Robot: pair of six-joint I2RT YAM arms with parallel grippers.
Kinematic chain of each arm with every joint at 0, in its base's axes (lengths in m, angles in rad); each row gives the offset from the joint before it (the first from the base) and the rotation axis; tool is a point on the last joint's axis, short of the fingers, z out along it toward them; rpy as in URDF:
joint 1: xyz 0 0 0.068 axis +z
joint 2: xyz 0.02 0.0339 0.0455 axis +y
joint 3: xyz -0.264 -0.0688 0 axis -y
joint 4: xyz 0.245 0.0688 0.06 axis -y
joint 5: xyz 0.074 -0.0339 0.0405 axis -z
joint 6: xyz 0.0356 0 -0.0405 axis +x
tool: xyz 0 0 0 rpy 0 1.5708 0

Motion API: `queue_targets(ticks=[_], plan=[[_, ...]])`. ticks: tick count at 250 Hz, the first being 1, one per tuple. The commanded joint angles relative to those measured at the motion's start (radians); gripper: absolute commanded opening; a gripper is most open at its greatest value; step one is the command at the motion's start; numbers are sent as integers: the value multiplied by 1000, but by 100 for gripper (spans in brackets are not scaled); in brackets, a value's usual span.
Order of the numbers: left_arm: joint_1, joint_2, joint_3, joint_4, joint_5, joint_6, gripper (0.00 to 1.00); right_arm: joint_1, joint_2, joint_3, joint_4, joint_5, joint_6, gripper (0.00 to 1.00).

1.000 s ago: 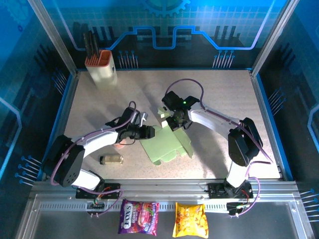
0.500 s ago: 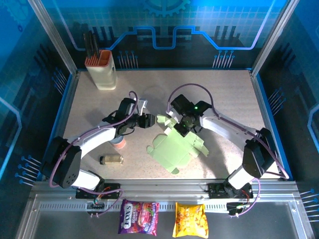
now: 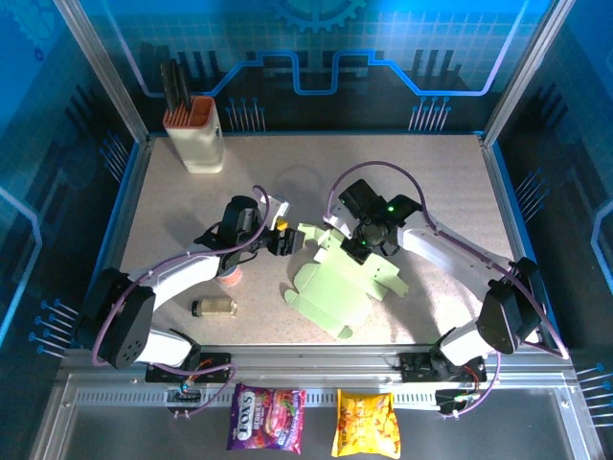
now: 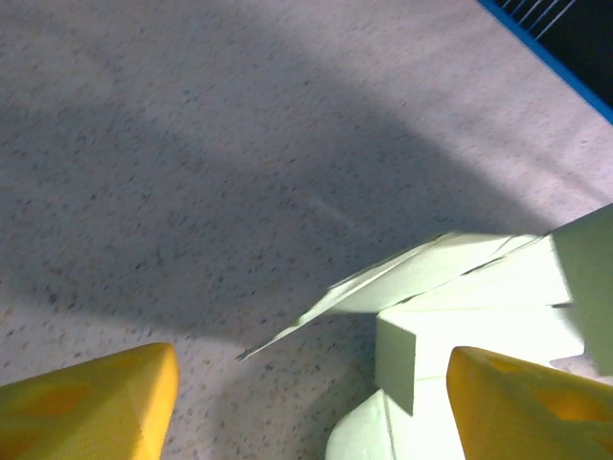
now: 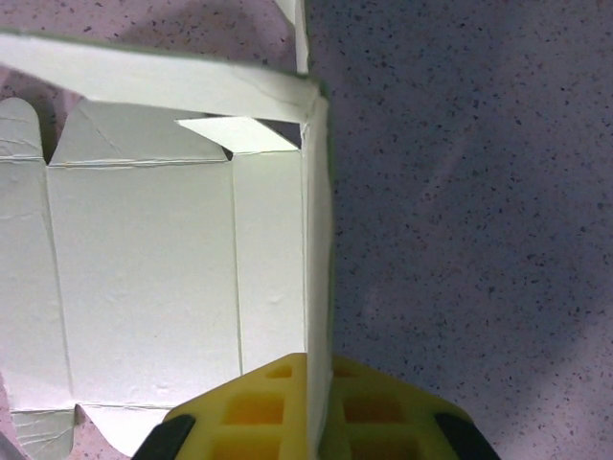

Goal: Fold the paper box

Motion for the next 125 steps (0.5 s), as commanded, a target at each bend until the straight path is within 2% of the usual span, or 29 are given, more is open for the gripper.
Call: queue_targets(ticks=[1, 79, 107, 125], plan=[[4, -5, -18, 82, 103, 41, 75, -9, -9, -3, -19, -44, -18, 0], [5, 59, 1, 104, 157, 70, 73, -12, -2, 3, -22, -58, -15, 0], [6, 79, 7, 100, 194, 70, 66, -9, 5, 7, -18, -48, -3, 0], [6, 85, 12, 93, 197, 67, 58, -10, 14, 14, -20, -39, 14, 0]])
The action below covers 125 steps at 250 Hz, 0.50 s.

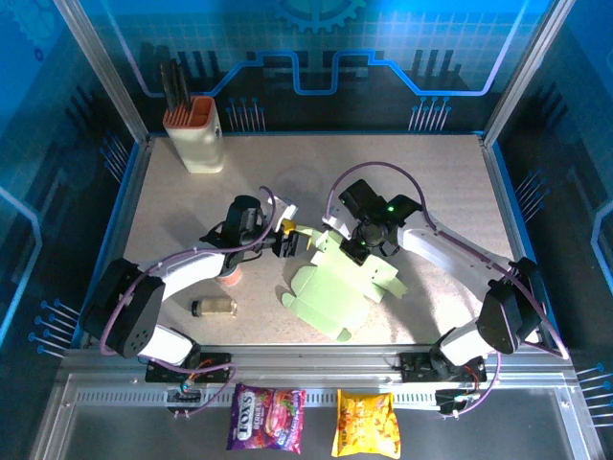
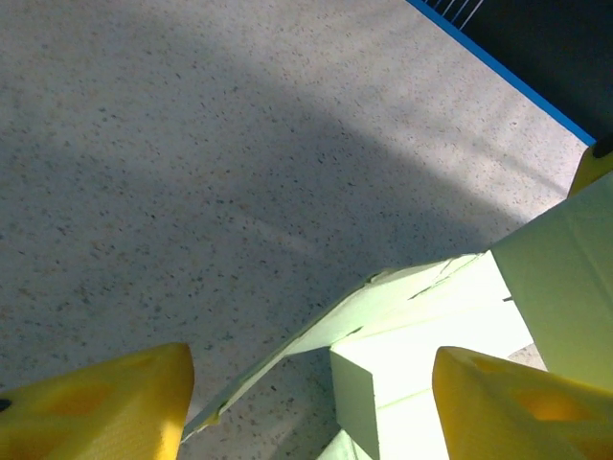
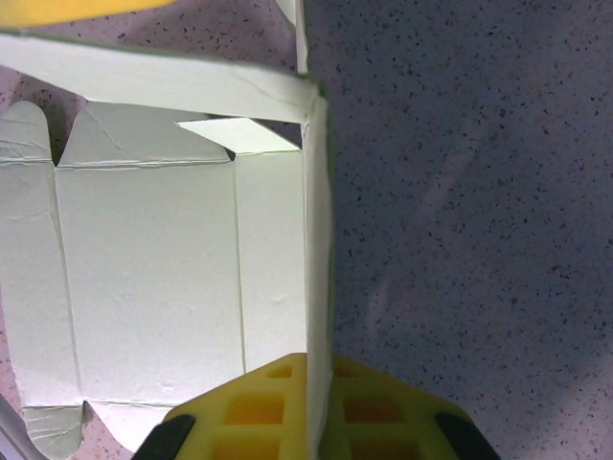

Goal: Fold the paper box

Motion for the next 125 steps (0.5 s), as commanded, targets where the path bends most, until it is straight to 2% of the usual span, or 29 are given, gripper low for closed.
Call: queue_targets(ticks=[1, 26, 53, 89, 125], plan=[[5, 17, 12, 10, 60, 20, 58, -9, 14, 15, -20, -1, 21, 0], [6, 17, 12, 2, 51, 13, 43, -11, 34, 31, -18, 2, 67, 0], [5, 21, 15, -13, 45, 5, 35, -11, 68, 54, -8, 9, 165, 0], [4, 37, 24, -16, 42, -13, 25, 2, 128, 99, -1, 20, 322, 0], [1, 65, 40, -28, 30, -20, 20, 28, 174, 131, 7, 60, 446, 0]])
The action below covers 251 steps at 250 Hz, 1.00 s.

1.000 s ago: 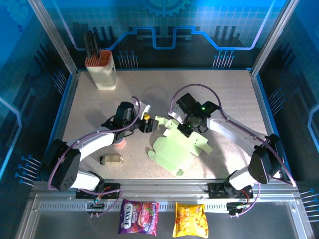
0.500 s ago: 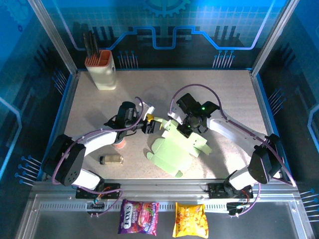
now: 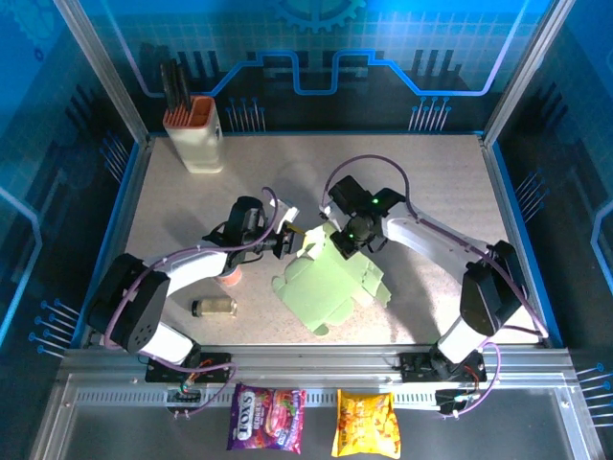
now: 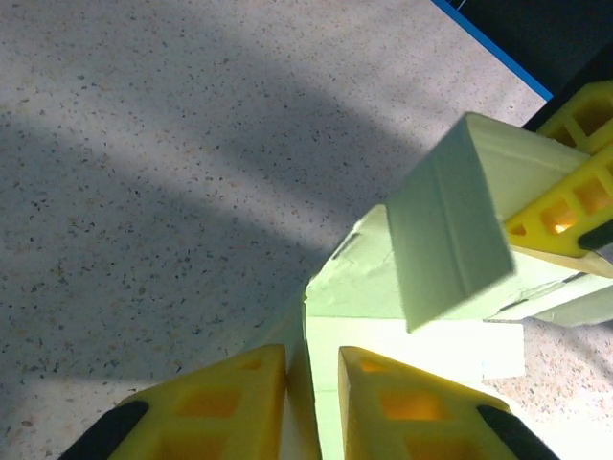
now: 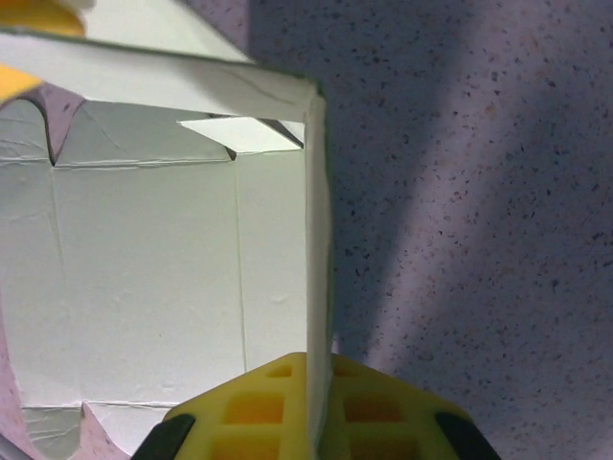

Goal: Fold the paper box

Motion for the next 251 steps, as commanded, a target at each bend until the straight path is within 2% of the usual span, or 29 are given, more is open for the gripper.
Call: queue_targets(ticks=[1, 48, 117, 171, 251], plan=[[0, 27, 37, -19, 13, -14, 20, 23, 36, 50, 3, 36, 169, 0], [-4, 58, 61, -57, -4, 6, 19, 53, 73, 65, 16, 86, 261, 0], [-9, 105, 94, -88, -46, 19, 33, 72, 88, 40, 61, 92, 301, 0], [-20, 135, 92, -100, -102, 19, 38, 75, 85, 25, 77, 105, 309, 0], [-42, 143, 73, -109, -129, 76, 13, 76, 92, 21, 65, 120, 289, 0]])
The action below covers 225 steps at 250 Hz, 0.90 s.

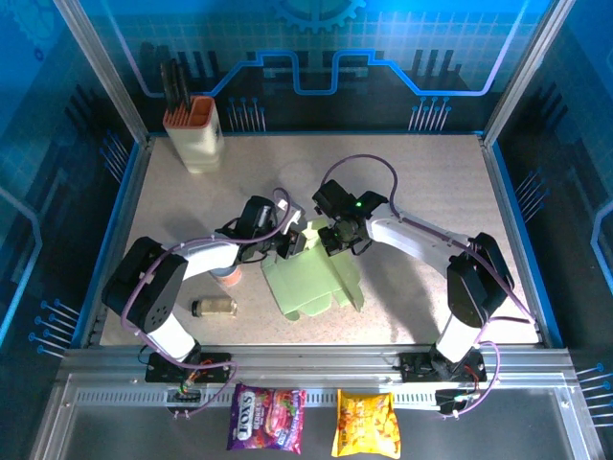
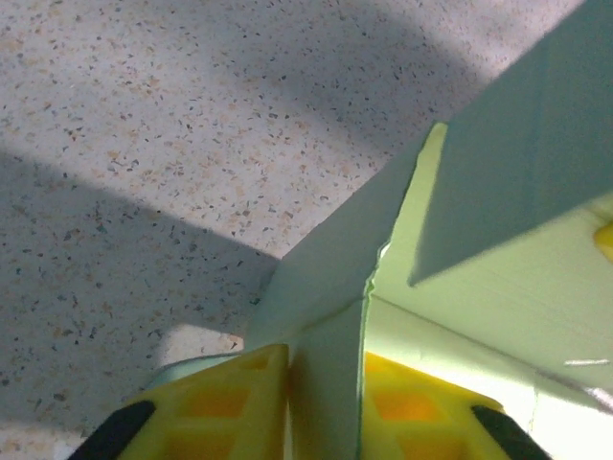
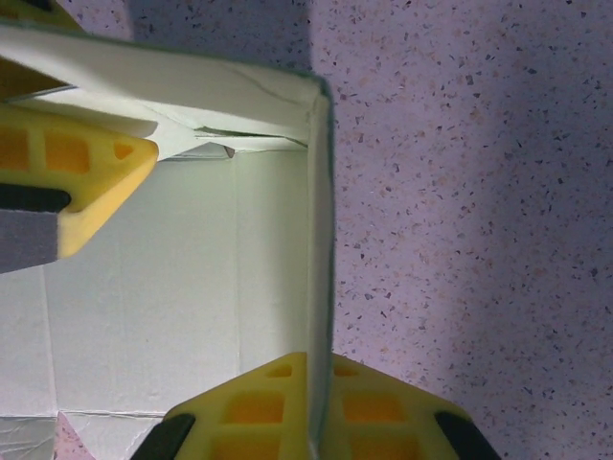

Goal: Fold the paper box

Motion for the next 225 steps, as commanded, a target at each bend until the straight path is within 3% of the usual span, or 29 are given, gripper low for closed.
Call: queue_targets(ticks=[1, 138, 225], plan=[[-19, 12, -5, -21, -12, 42, 13, 13, 17, -8, 0, 22, 0, 0], [-34, 56, -58, 36, -55, 92, 12, 20, 30, -10, -68, 67, -126, 2], [-37, 55, -53, 25, -62, 91, 12, 19, -25, 46, -91, 15, -129, 26]])
